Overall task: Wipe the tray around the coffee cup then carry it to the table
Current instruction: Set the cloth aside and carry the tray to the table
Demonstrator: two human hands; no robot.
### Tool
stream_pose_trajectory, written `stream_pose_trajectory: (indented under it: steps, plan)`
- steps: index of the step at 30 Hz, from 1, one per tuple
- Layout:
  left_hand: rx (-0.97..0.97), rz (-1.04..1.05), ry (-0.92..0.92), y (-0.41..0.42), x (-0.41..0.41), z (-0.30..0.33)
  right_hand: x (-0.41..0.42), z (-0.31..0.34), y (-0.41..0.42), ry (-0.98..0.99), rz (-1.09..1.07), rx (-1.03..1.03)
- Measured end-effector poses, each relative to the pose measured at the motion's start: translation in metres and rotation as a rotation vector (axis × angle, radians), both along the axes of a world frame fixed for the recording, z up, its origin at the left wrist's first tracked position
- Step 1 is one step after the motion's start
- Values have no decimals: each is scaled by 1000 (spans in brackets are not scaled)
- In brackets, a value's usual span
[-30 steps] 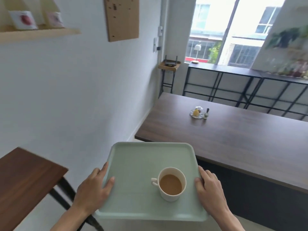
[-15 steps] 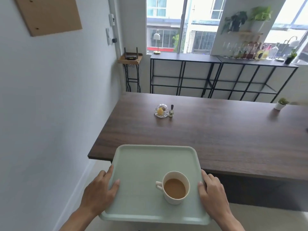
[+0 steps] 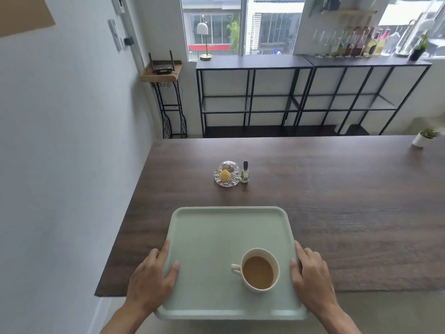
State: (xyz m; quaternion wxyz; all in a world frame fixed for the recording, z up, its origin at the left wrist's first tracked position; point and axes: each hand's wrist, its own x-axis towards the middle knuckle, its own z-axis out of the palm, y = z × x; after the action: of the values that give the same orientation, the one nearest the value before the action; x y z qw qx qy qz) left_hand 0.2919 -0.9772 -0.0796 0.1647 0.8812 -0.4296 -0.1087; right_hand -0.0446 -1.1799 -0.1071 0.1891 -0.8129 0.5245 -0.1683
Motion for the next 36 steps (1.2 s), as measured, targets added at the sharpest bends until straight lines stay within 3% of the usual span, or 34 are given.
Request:
stream_pose_trajectory:
  steps: [20,36]
  plan:
    - [12,-23,93,-72,49,-5,43,-16,-77,125,33,-46]
    - [-112,78,316,-75,73,3,37,-4,-88,-41,34,111]
